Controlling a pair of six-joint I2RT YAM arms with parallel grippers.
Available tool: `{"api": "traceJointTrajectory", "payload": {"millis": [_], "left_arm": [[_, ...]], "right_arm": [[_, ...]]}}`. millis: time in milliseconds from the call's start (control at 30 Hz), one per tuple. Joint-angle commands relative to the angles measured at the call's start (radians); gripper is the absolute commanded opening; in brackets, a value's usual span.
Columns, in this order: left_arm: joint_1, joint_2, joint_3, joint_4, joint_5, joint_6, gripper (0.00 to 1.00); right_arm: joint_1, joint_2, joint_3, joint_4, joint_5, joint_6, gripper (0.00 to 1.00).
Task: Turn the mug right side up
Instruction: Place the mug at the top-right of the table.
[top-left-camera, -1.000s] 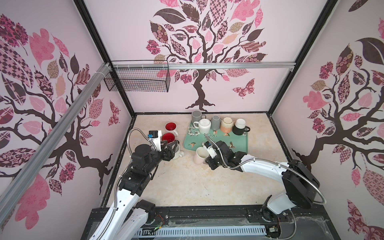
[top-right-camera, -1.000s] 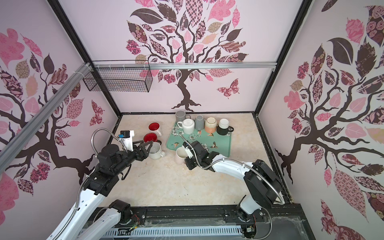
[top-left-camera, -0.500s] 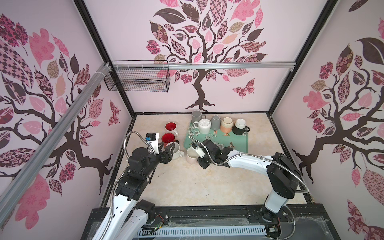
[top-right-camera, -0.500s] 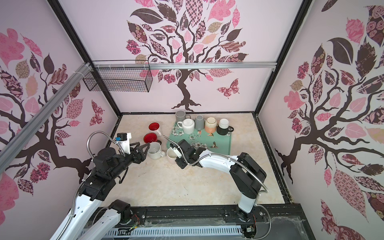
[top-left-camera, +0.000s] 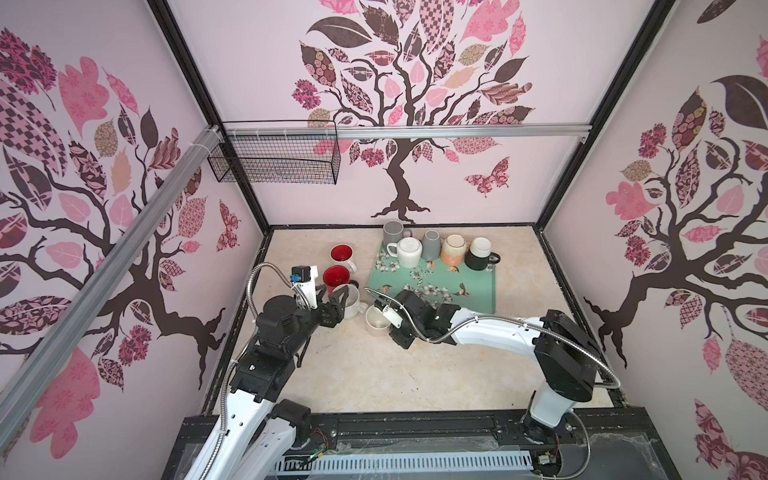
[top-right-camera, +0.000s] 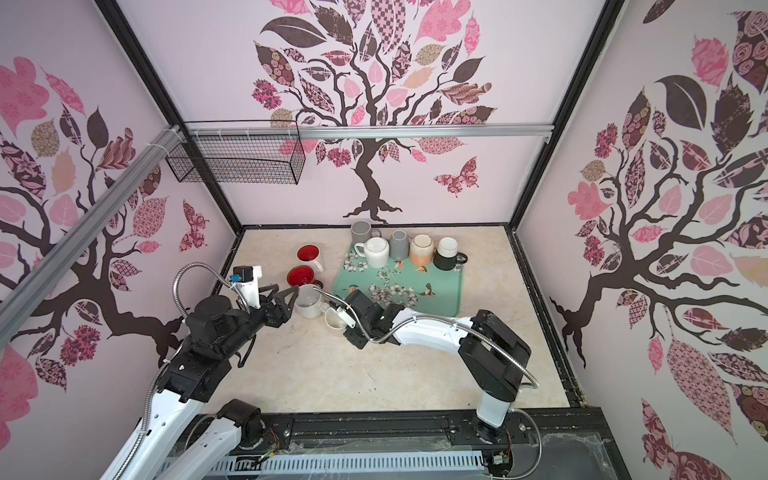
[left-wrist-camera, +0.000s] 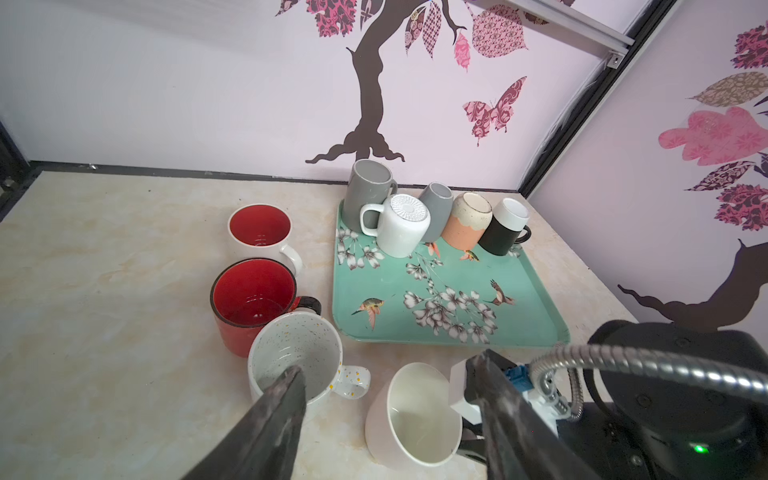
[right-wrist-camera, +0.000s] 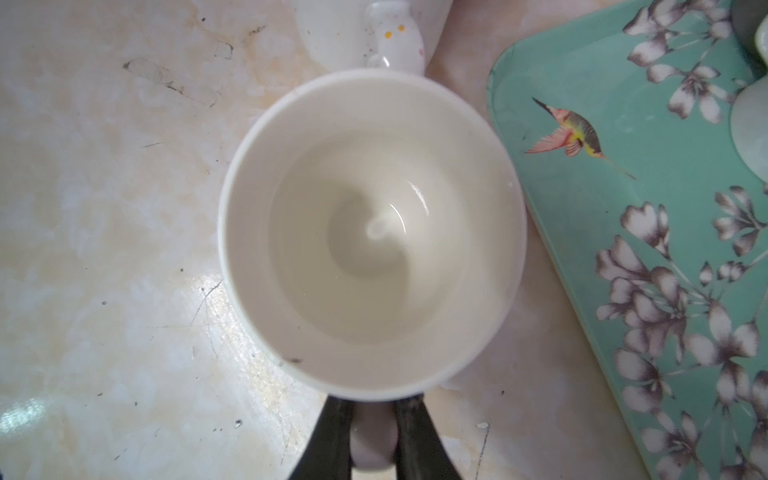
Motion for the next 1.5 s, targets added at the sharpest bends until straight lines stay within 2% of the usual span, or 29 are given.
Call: {"api": "traceJointTrajectory", "payload": {"millis": [0, 500, 800, 933, 1100, 1300, 1400, 1467], "left_arm": [[0.006, -0.018, 0.009, -0.006, -0.023, 0.018, 0.68], [0.005, -0.036, 0.008, -0.015, -0.055, 0.025, 0.68], [0.005, -0.053, 0.011, -0.026, -0.102, 0.029, 0.68], [0.005, -0.053, 0.007, -0.021, -0.109, 0.029, 0.68], [0.005, -0.033, 0.015, -0.014, -0.105, 0.031, 0.69], [0.005, 0.027, 0.024, 0.028, -0.047, 0.013, 0.68], [0.006, 0.090, 0.045, 0.049, 0.014, 0.000, 0.68], [0.002, 0.152, 0.071, 0.064, 0.063, -0.020, 0.66]], "right_arm": [[0.035, 0.036, 0.081, -0.026, -0.038, -0.040, 0.00], [0.051, 0.199, 0.268, -0.016, -0.075, -0.080, 0.00], [0.051, 0.171, 0.260, 0.028, -0.041, -0.064, 0.41], [0.051, 0.119, 0.233, 0.038, -0.024, -0.050, 0.50], [0.044, 0.039, 0.203, 0.040, 0.009, -0.024, 0.54], [-0.068, -0.110, 0.086, 0.048, 0.019, 0.016, 0.55], [-0.177, -0.180, 0.008, 0.063, 0.045, 0.054, 0.56], [-0.289, -0.201, -0.022, 0.046, 0.054, 0.115, 0.57]]}}
